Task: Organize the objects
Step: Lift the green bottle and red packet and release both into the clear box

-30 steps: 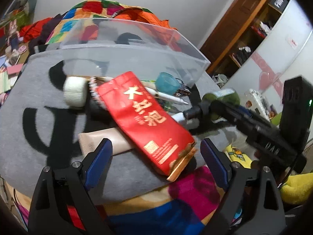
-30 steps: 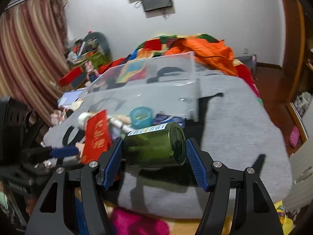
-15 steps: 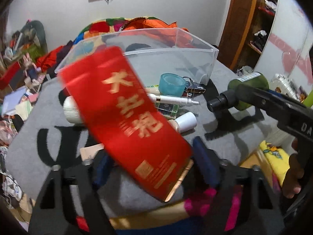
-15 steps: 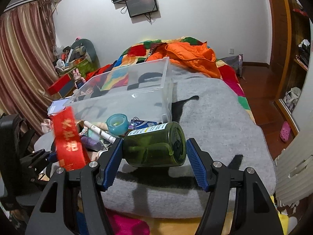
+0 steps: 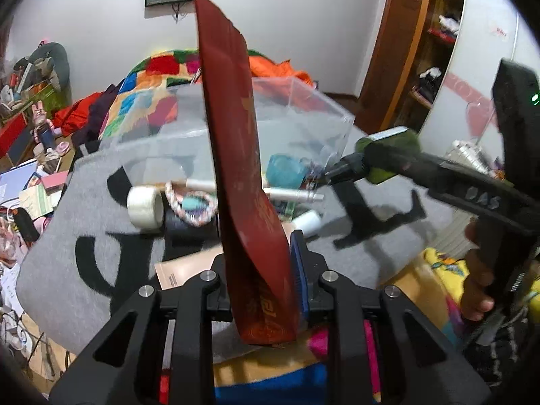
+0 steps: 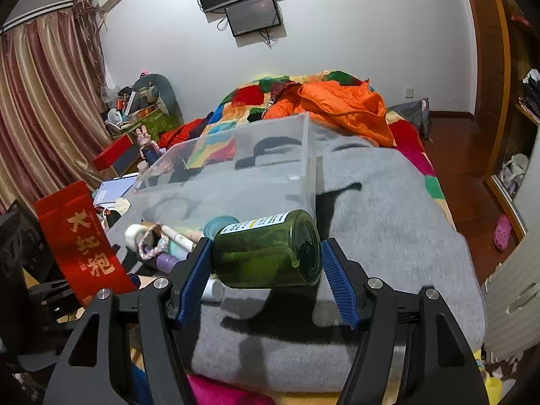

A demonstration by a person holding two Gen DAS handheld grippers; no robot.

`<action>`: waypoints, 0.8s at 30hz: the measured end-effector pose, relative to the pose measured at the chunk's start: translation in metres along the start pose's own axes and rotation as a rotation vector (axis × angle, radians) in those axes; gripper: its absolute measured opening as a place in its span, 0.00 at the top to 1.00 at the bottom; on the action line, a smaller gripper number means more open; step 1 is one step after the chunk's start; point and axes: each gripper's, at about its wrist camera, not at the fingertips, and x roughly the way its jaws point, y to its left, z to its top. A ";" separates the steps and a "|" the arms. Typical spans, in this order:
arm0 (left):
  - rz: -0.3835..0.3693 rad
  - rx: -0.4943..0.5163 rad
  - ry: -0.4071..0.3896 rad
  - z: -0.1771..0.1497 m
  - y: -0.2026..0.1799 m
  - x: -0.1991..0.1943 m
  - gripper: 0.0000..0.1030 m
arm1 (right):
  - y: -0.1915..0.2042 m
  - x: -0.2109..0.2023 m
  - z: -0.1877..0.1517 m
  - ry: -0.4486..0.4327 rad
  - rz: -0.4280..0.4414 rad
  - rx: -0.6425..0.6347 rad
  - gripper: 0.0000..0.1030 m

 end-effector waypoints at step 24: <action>0.048 -0.034 -0.155 0.091 0.045 0.011 0.76 | 0.001 0.031 0.067 -0.090 -0.009 0.047 0.40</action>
